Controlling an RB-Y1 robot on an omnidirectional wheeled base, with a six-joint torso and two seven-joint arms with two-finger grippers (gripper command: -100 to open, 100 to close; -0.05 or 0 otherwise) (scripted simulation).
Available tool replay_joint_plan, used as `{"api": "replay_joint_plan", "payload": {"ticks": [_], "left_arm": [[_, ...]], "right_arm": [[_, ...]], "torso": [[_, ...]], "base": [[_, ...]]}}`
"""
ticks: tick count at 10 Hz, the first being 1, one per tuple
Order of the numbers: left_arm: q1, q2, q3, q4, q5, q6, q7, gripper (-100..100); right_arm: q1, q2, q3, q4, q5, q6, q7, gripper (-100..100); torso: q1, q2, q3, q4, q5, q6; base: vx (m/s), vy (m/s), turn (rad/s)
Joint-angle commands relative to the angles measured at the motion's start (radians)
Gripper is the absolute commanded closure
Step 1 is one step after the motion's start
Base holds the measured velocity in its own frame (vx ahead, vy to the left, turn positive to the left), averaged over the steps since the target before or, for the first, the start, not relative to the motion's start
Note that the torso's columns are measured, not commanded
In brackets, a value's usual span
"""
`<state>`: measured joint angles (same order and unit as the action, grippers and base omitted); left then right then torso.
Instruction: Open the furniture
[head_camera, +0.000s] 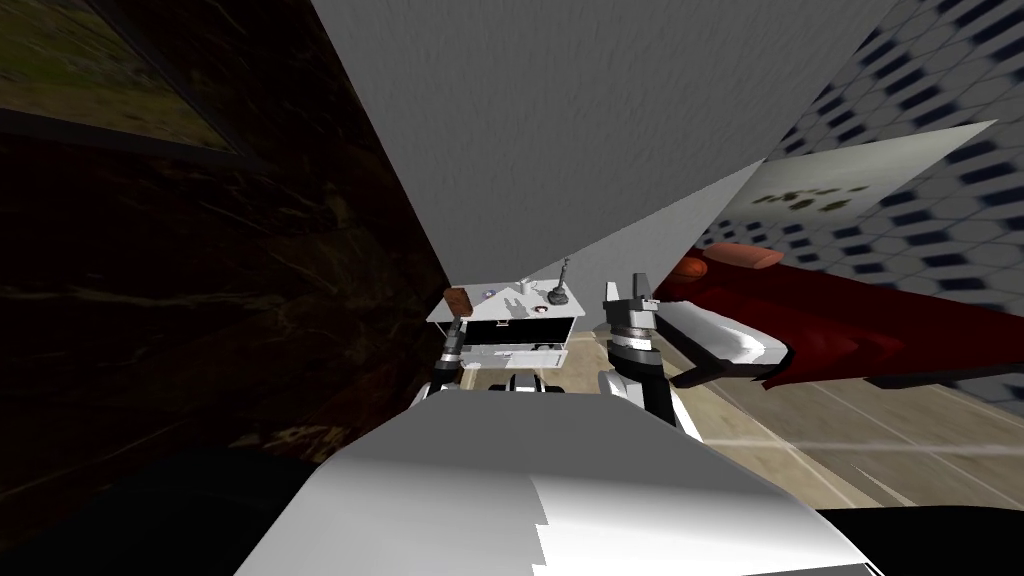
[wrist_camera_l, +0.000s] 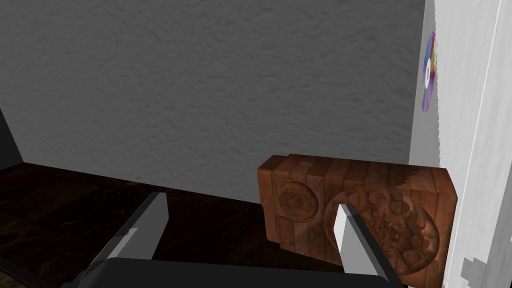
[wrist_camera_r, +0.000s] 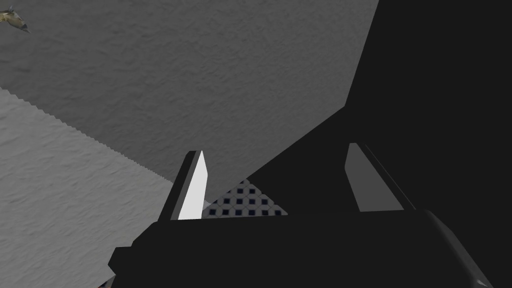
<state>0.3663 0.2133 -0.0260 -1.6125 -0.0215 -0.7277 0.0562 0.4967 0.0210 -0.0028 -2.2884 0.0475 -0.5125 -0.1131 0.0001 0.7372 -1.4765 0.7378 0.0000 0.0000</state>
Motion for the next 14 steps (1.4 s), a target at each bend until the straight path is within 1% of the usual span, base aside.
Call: {"api": "replay_joint_plan", "payload": {"ticks": [1,4,5,7,8,10,11,12,13,14], "left_arm": [[-0.009,0.005,0.003,0.059,-0.002,-0.035,-0.001,-100],[-0.039,0.005,0.008,0.163,-0.005,-0.099,-0.004,-100],[-0.039,0.005,0.008,0.179,-0.005,-0.099,-0.004,-100],[-0.058,0.0,0.012,0.249,-0.008,-0.143,-0.007,-100],[-0.058,0.0,0.012,0.257,-0.008,-0.143,-0.007,-100],[-0.078,-0.01,0.015,0.321,-0.011,-0.188,-0.009,-100],[-0.078,-0.01,0.015,0.339,-0.011,-0.188,-0.009,-100],[-0.089,-0.015,0.017,0.373,-0.012,-0.212,-0.011,-100],[-0.089,-0.015,0.017,0.381,-0.012,-0.212,-0.011,-100],[-0.1,-0.021,0.019,0.421,-0.013,-0.235,-0.012,-100]], "right_arm": [[0.0,0.0,0.0,0.0,0.0,0.0,0.0,0],[0.0,0.0,0.0,0.0,0.0,0.0,0.0,0],[0.0,0.0,0.0,0.0,0.0,0.0,0.0,0],[0.0,0.0,0.0,0.0,0.0,0.0,0.0,0],[0.0,0.0,0.0,0.0,0.0,0.0,0.0,0],[0.0,0.0,0.0,0.0,0.0,0.0,0.0,0],[0.0,0.0,0.0,0.0,0.0,0.0,0.0,0],[0.0,0.0,0.0,0.0,0.0,0.0,0.0,0],[0.0,0.0,0.0,0.0,0.0,0.0,0.0,0],[0.0,0.0,0.0,0.0,0.0,0.0,0.0,0]], "torso": [[0.0,0.0,0.0,0.0,0.0,0.0],[0.0,0.001,0.001,0.0,0.0,0.0],[0.0,0.0,0.0,0.0,0.0,0.0],[0.0,0.001,0.001,0.0,0.0,0.0],[0.0,0.001,0.0,0.0,0.0,0.0],[0.0,0.001,0.001,0.0,0.0,0.0],[0.0,0.0,0.0,0.0,0.0,0.0],[0.0,0.001,0.001,0.0,0.0,0.0],[0.0,0.002,0.001,0.0,0.0,0.0],[0.0,0.002,0.001,0.0,0.0,0.0]], "base": [[0.036,-0.031,0.004],[0.034,-0.035,0.005],[0.038,-0.022,0.002],[0.036,-0.027,0.003],[0.034,-0.024,0.005],[0.039,-0.027,0.004],[0.034,-0.027,0.003],[0.023,-0.026,0.004],[0.02,-0.019,0.002],[0.028,-0.024,0.002]]}}
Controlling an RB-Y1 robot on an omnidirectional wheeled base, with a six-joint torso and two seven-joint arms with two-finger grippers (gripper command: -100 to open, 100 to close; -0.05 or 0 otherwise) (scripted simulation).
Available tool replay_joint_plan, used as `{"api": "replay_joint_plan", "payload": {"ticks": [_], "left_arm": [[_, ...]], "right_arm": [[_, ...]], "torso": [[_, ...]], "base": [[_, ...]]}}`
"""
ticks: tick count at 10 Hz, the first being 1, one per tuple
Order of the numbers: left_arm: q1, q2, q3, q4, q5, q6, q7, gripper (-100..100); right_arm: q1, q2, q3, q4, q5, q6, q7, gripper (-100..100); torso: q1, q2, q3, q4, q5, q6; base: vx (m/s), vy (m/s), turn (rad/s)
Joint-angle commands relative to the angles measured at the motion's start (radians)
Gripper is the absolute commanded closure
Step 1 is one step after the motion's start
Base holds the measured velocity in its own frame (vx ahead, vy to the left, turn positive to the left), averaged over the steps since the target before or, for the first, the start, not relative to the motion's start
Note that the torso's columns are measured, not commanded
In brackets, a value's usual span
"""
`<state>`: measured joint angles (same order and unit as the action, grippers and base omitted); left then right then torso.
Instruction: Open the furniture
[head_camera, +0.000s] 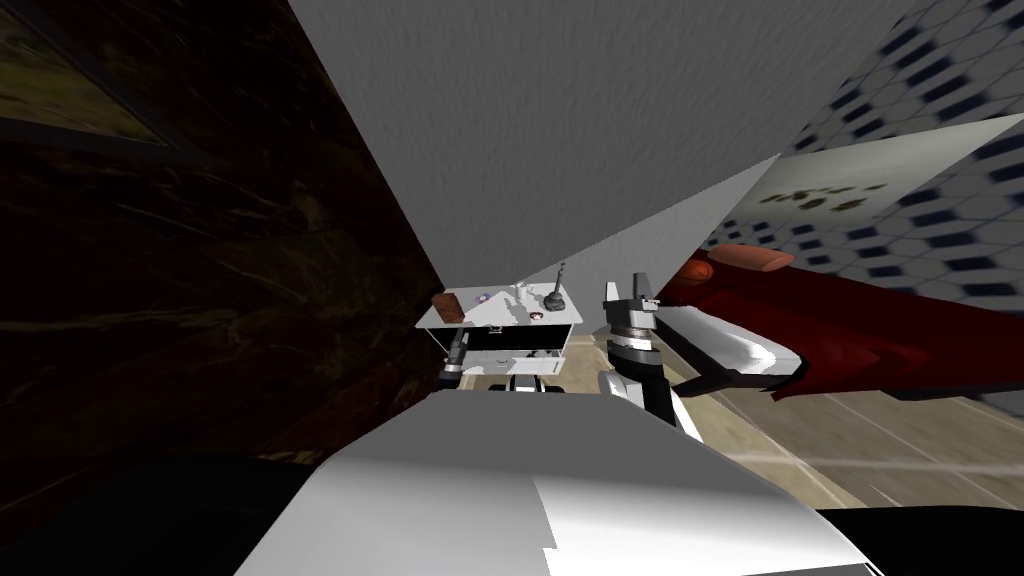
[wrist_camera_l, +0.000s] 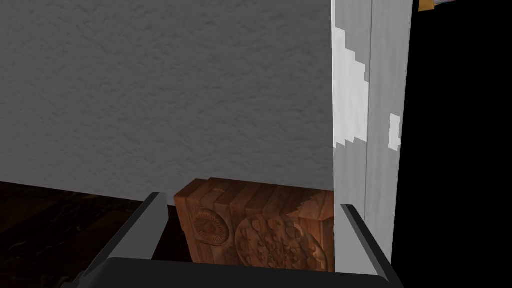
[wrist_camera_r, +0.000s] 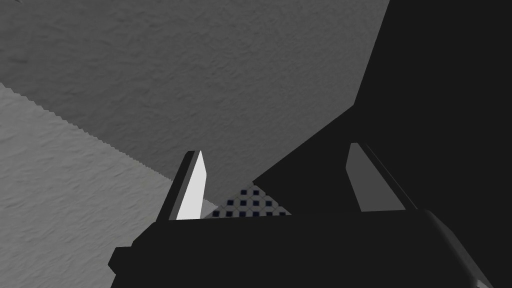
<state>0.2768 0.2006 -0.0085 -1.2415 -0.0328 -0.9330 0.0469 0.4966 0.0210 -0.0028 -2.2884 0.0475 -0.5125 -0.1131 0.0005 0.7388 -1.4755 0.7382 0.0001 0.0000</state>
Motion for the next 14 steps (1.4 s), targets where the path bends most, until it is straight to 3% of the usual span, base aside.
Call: {"api": "replay_joint_plan", "payload": {"ticks": [1,5,14], "left_arm": [[-0.01,-0.008,0.001,0.054,-0.002,-0.03,-0.003,-100],[-0.032,-0.02,0.005,0.143,-0.005,-0.079,-0.006,-100],[-0.109,-0.074,0.019,0.438,-0.015,-0.249,-0.016,-100]], "right_arm": [[0.0,0.0,0.0,0.0,0.0,0.0,0.0,0],[0.0,0.0,0.0,0.0,0.0,0.0,0.0,0],[0.0,0.0,0.0,0.0,0.0,0.0,0.0,0]], "torso": [[-0.001,-0.001,0.0,0.0,0.0,0.0],[-0.001,-0.001,-0.001,0.0,0.0,0.0],[-0.001,-0.001,-0.001,0.0,0.0,0.0]], "base": [[0.022,-0.021,0.004],[0.026,-0.021,0.003],[0.04,-0.033,0.005]]}}
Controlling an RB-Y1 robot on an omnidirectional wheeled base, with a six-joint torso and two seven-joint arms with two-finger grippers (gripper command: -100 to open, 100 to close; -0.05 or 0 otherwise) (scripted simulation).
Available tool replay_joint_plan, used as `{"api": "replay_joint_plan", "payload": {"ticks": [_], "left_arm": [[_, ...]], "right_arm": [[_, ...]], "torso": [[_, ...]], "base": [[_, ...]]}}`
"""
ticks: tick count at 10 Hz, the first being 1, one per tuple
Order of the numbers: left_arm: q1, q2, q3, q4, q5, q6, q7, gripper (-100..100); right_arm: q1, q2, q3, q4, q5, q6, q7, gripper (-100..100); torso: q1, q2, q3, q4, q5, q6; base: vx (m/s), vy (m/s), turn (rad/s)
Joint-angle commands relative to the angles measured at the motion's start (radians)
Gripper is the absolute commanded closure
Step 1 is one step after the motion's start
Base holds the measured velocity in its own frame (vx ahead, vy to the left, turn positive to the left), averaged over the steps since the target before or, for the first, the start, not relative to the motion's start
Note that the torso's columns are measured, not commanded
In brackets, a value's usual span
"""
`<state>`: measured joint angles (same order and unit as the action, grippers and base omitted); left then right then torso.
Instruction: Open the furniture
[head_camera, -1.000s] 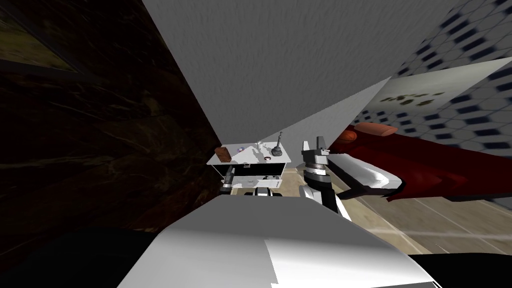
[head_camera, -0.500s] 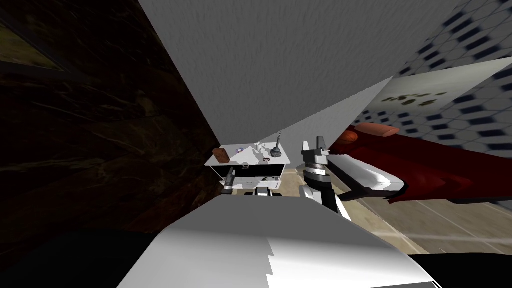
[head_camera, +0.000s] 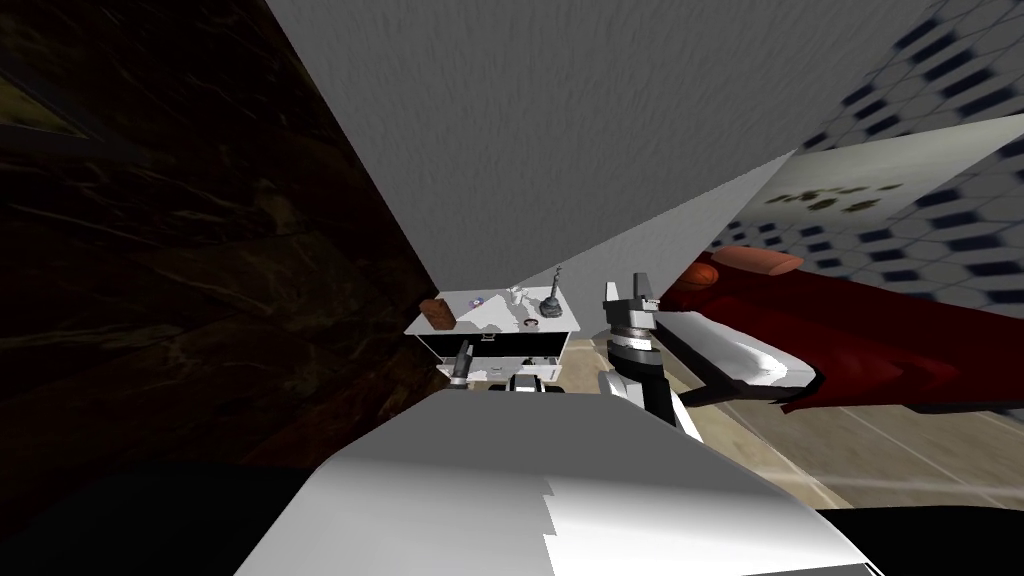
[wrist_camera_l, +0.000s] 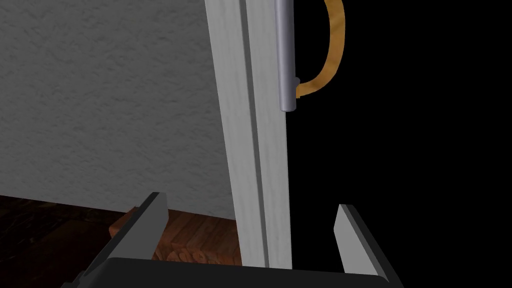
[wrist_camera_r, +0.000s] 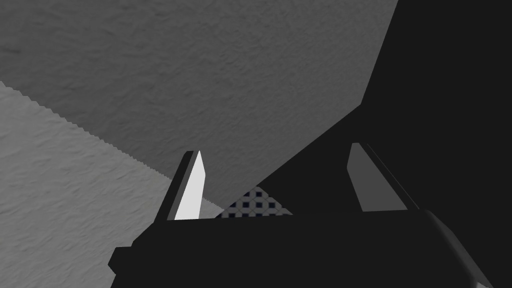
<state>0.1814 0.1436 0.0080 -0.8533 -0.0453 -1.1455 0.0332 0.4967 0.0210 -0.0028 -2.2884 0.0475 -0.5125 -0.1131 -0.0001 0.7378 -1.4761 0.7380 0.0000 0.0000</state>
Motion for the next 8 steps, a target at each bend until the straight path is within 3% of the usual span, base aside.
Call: {"api": "replay_joint_plan", "payload": {"ticks": [1,5,8], "left_arm": [[-0.014,-0.017,0.003,0.067,-0.002,-0.037,-0.002,-100],[-0.046,-0.089,0.008,0.198,-0.007,-0.108,-0.006,-100],[-0.057,-0.149,0.01,0.239,-0.008,-0.13,-0.007,-100]], "right_arm": [[0.0,0.0,0.0,0.0,0.0,0.0,0.0,0],[0.0,0.0,0.0,0.0,0.0,0.0,0.0,0],[0.0,0.0,0.0,0.0,0.0,0.0,0.0,0]], "torso": [[-0.001,0.0,0.0,0.0,0.0,0.0],[0.0,0.0,0.0,0.0,0.0,0.0],[0.001,0.001,0.0,0.0,0.0,0.0]], "base": [[0.035,-0.035,0.003],[0.036,-0.027,0.004],[0.023,-0.019,0.003]]}}
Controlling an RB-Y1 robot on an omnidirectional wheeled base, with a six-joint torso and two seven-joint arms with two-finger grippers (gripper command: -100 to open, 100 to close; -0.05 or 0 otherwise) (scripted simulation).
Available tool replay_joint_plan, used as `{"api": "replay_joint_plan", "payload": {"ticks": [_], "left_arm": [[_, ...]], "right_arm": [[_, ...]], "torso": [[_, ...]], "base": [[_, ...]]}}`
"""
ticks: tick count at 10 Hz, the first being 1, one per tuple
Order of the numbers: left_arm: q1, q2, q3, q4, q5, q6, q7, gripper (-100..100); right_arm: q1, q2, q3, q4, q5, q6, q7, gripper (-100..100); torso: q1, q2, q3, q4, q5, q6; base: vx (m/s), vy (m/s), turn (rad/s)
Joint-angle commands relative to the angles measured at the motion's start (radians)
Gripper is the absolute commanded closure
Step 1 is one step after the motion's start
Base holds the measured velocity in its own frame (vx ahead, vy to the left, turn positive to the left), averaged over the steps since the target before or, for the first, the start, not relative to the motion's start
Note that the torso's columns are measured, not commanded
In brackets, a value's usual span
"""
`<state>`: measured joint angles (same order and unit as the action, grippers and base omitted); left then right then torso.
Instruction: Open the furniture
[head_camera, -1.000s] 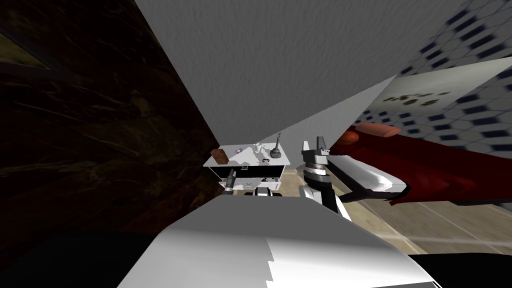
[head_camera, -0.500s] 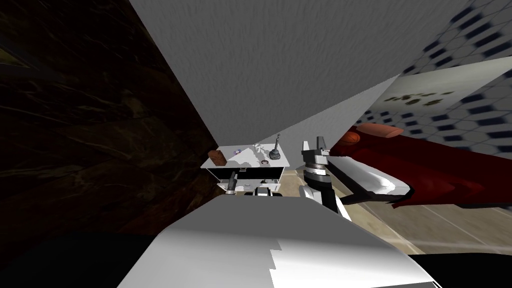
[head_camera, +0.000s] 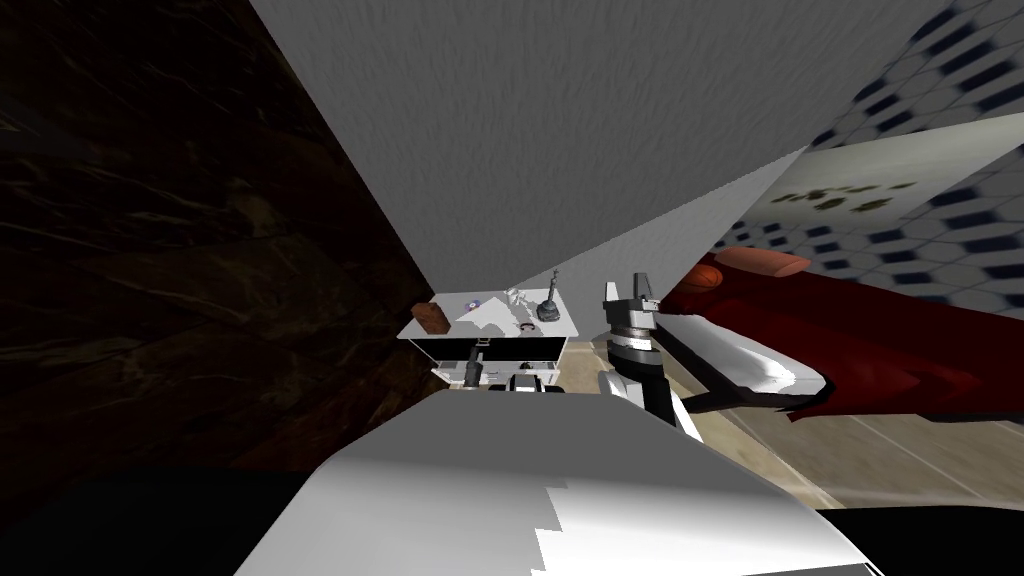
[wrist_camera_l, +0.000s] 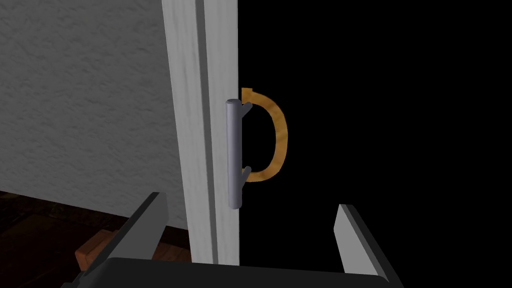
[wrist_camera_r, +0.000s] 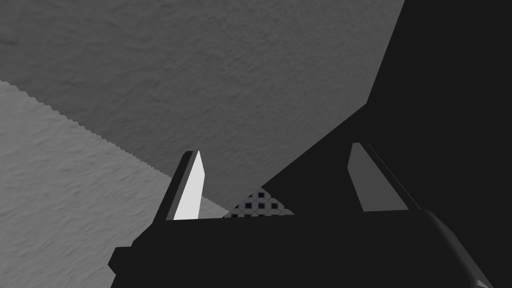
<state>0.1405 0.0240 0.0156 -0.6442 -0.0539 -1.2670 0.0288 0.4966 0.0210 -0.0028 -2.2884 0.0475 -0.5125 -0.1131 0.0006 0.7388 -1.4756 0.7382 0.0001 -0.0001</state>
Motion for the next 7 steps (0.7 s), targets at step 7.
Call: {"api": "replay_joint_plan", "payload": {"ticks": [7], "left_arm": [[-0.075,-0.014,0.008,0.012,0.009,0.063,0.0,-100]], "right_arm": [[0.0,0.0,0.0,0.0,0.0,0.0,0.0,0]], "torso": [[-0.001,-0.001,-0.001,0.0,0.0,0.0]], "base": [[-0.013,-0.003,0.009]]}}
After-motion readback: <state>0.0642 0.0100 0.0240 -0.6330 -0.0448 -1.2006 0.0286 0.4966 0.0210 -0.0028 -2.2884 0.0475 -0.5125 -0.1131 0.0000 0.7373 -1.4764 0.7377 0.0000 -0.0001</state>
